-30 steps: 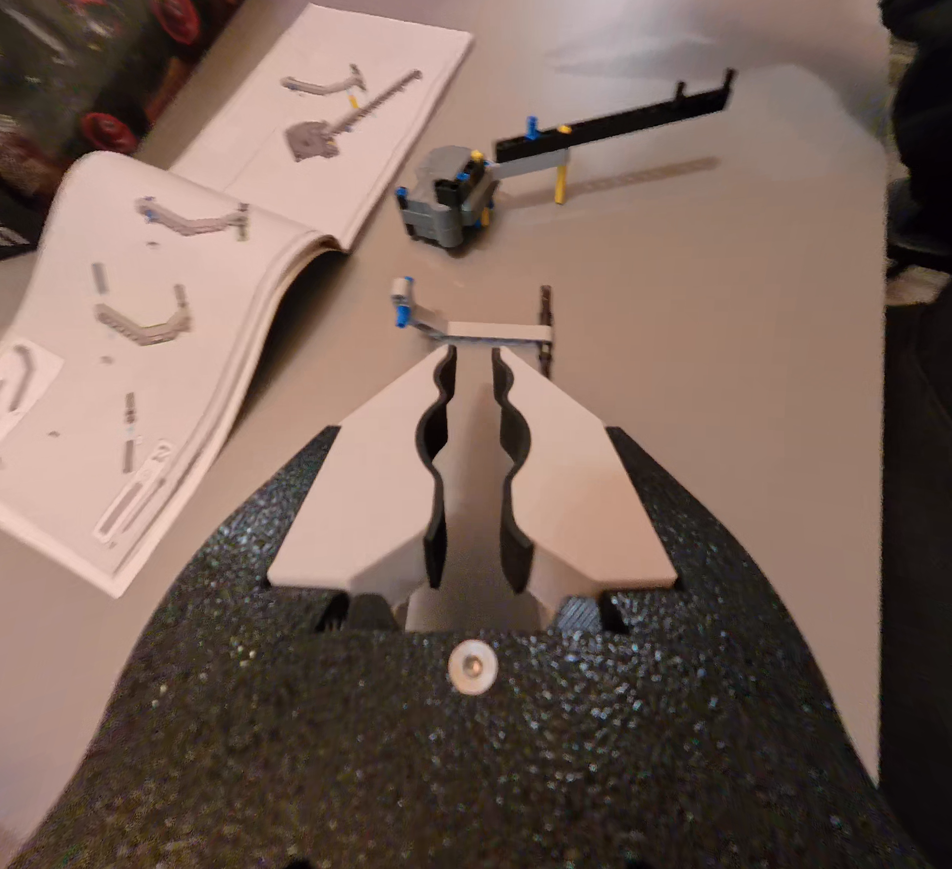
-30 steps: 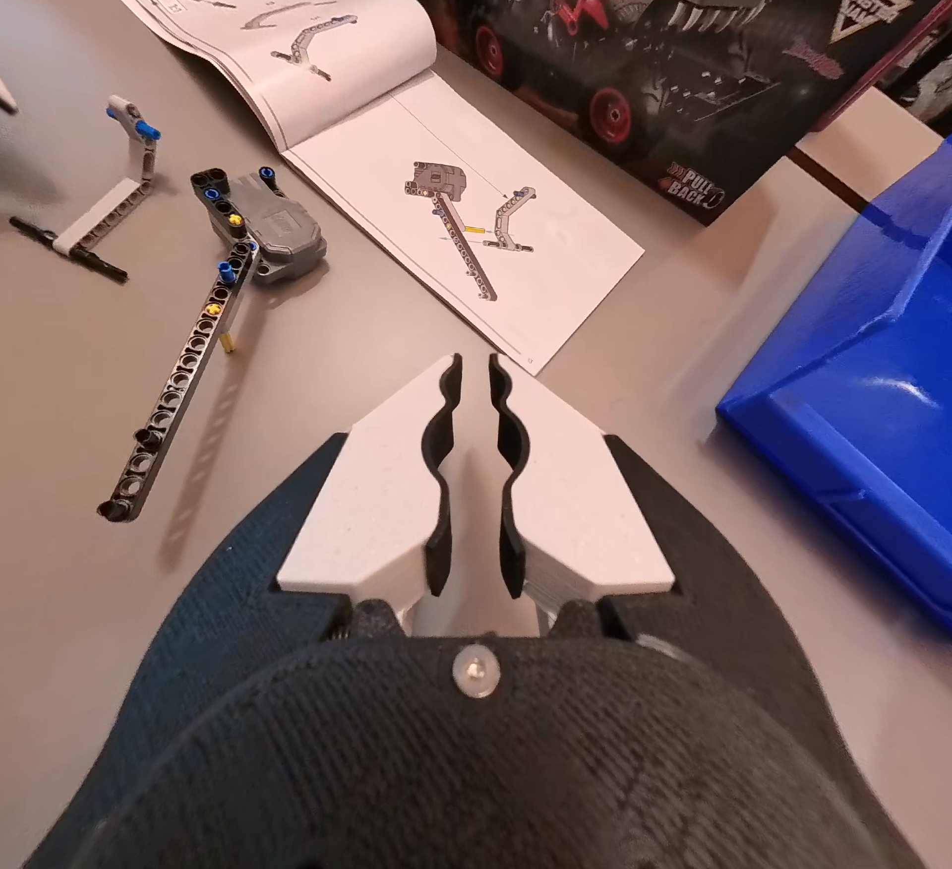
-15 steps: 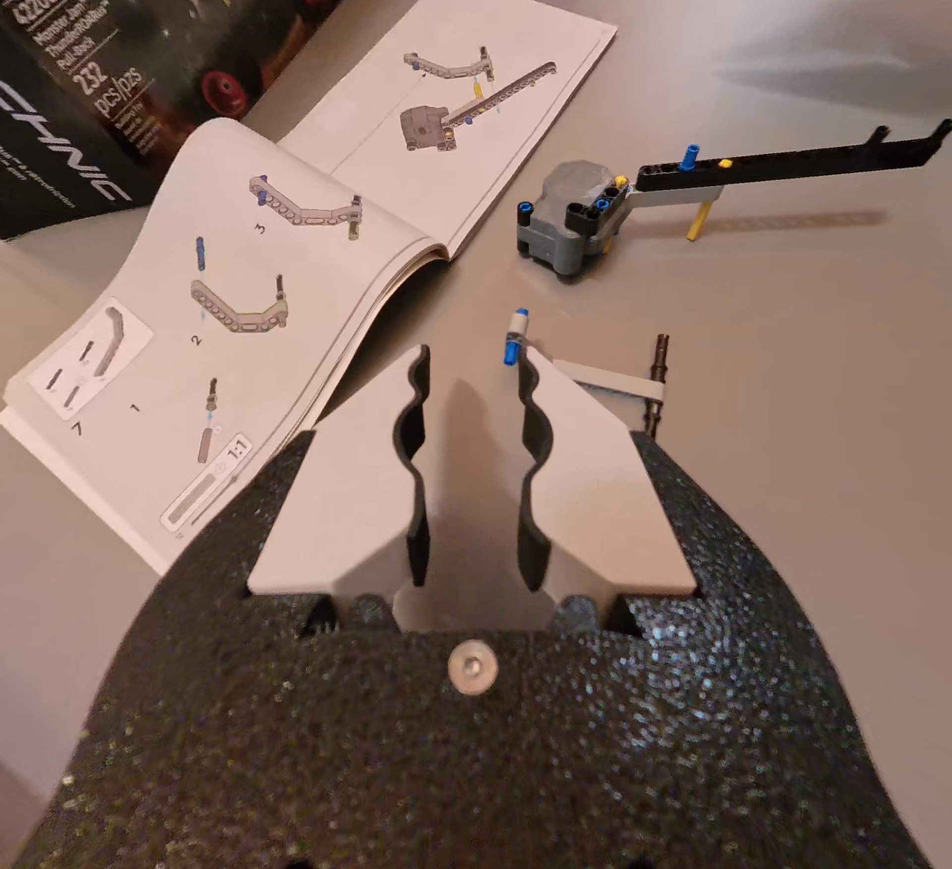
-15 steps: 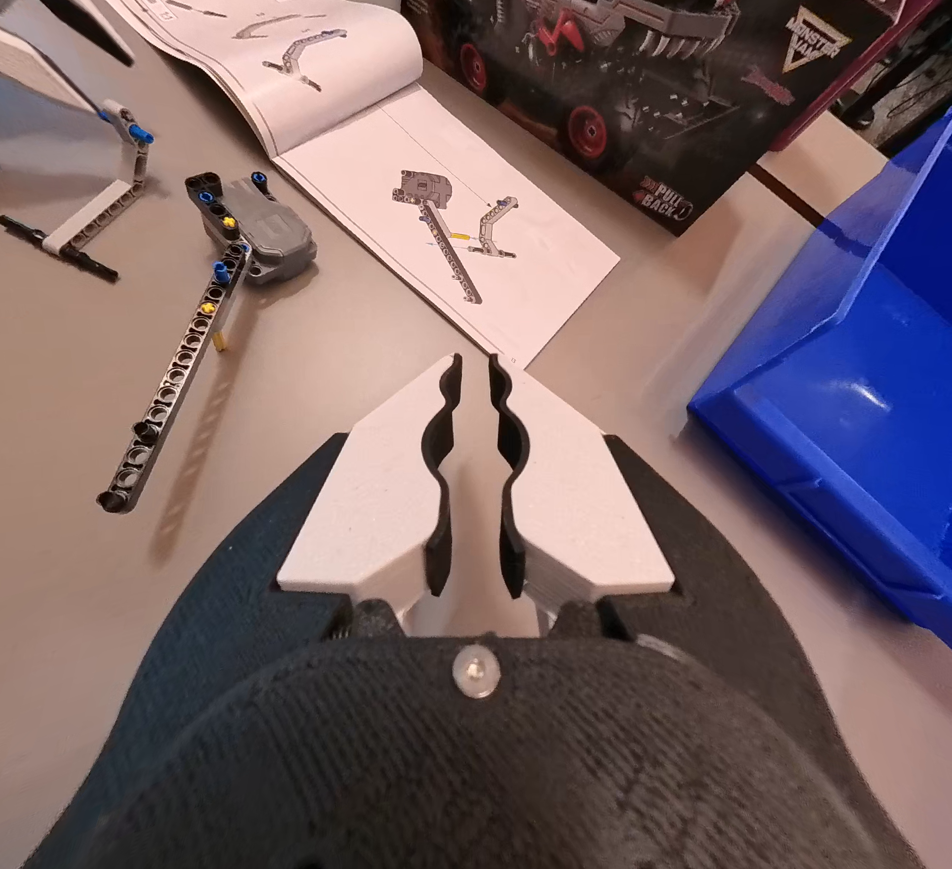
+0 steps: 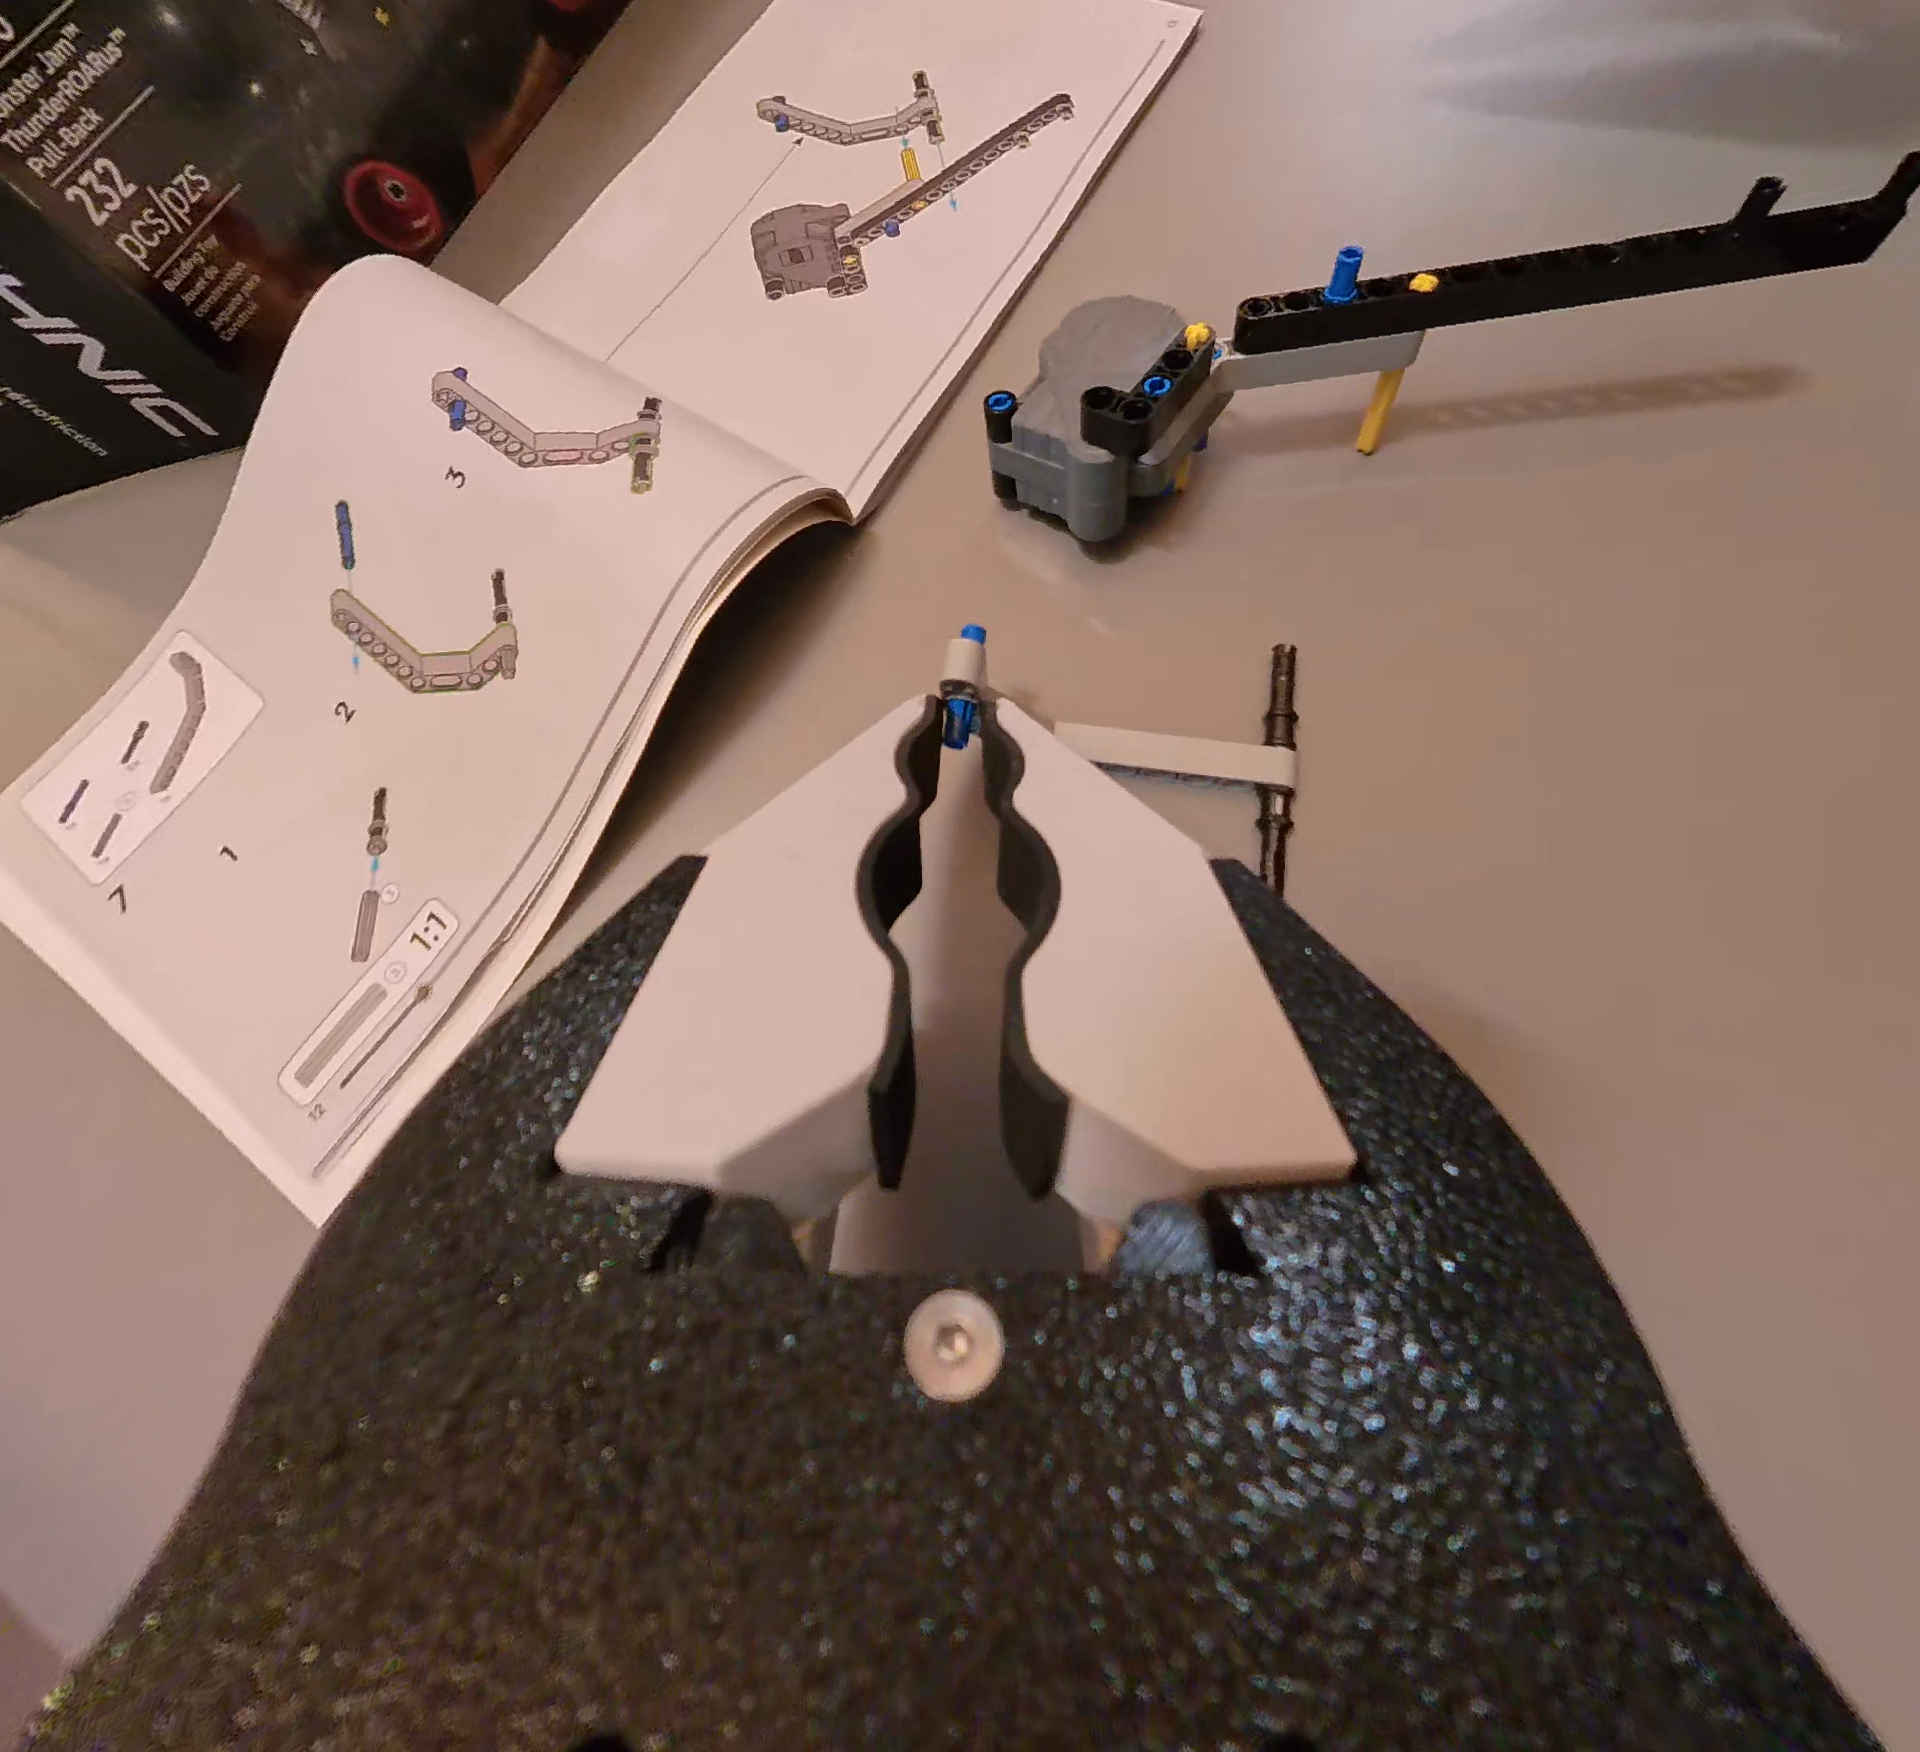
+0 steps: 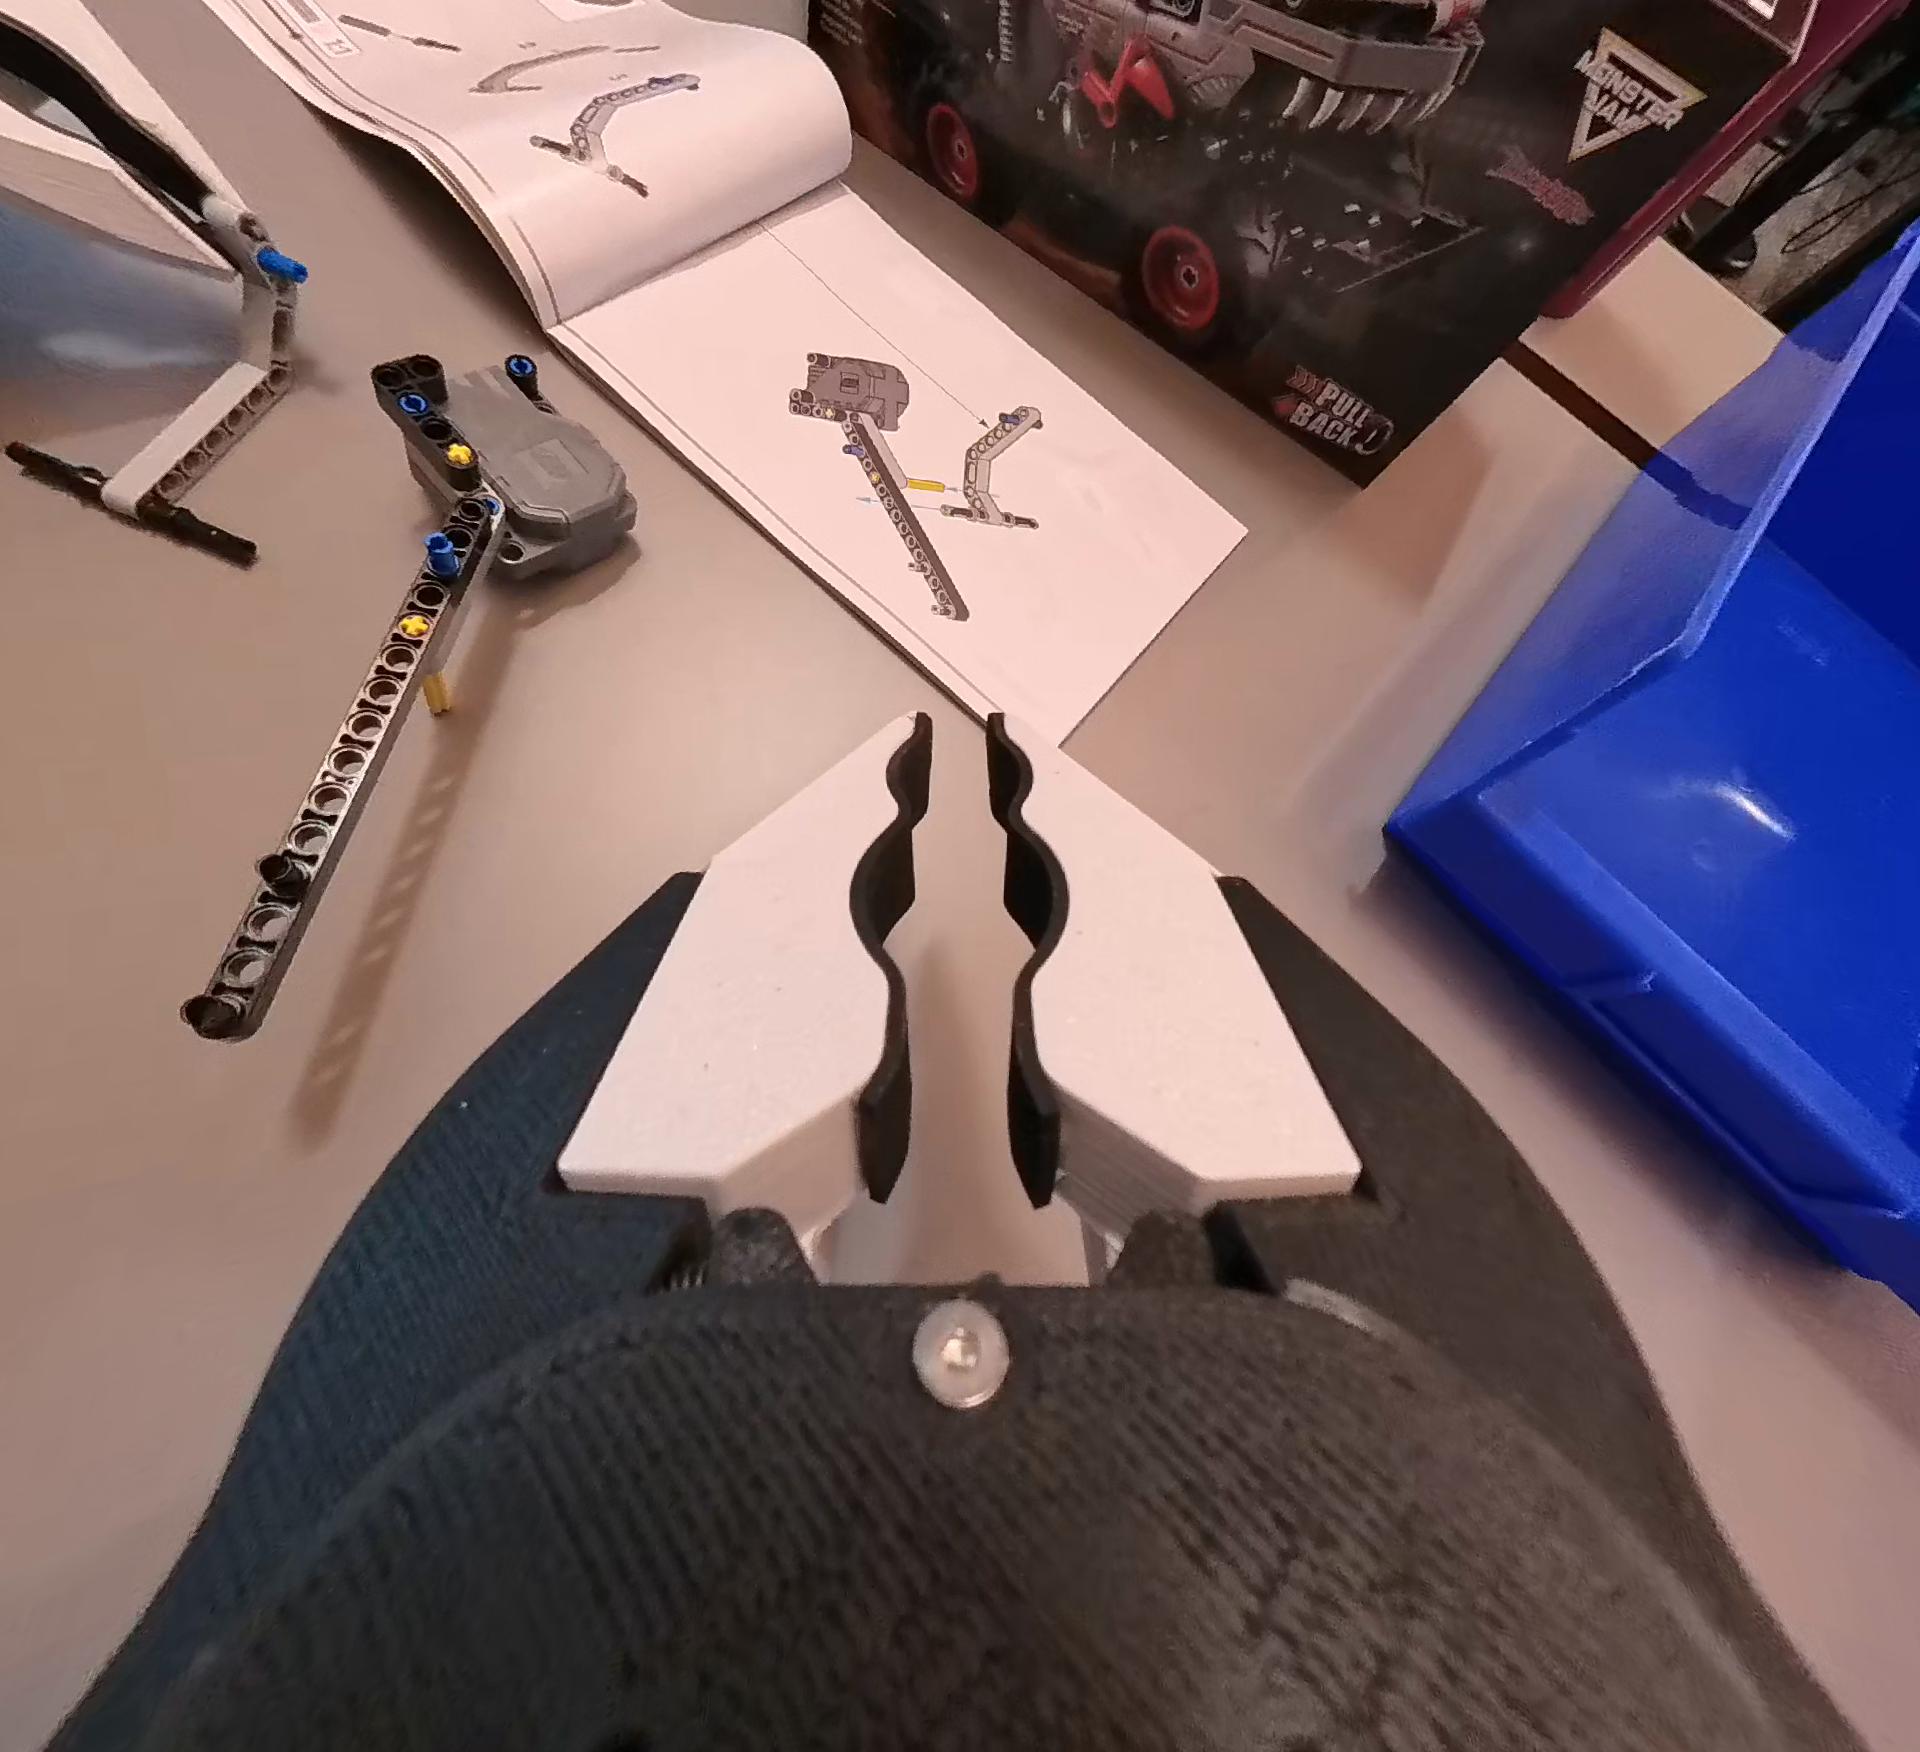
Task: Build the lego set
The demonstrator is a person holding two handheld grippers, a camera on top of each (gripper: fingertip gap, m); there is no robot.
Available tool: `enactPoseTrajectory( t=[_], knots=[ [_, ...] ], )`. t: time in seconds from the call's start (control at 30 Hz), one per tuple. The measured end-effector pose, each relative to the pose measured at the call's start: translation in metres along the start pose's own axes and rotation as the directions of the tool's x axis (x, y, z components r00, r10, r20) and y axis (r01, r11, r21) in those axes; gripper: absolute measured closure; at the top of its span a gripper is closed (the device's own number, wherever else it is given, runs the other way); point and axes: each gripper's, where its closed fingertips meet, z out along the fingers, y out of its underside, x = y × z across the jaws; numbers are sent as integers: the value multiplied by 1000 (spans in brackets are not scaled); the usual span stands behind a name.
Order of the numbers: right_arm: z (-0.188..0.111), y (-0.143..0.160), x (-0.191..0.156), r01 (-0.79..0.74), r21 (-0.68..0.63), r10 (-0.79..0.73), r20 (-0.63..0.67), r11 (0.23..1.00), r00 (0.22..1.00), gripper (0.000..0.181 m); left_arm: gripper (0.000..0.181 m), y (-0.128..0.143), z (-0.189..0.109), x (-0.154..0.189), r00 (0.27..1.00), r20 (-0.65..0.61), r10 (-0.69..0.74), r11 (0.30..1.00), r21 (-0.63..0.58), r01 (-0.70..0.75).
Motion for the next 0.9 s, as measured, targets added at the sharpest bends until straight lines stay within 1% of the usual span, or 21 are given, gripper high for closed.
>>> enactPoseTrajectory(
  t=[0.03,0.17,0.27,0.5,0.63,0.9],
  knots=[
    [0,0,0,0,1,0,-1,1000,1000,173,177,0,-1,0,1000,3,-1,1000,2,1],
    [0,-1,2,-7,12,7,-7,1000,1000,173,177,-3,-1,0,1000,-1,-6,999,35,6],
    [2,-1,3,-14,21,14,-6,1000,1000,174,176,-5,1,0,999,-15,-35,997,68,36],
    [9,7,5,-34,13,34,-1,999,999,173,176,-5,8,3,999,-20,-31,997,70,32],
    [8,3,5,-40,36,40,2,999,999,173,176,-5,8,3,999,-16,-36,997,66,37],
    [8,3,5,-35,38,35,7,999,999,173,176,-4,9,1,998,-8,-57,997,60,58]
  ],
)
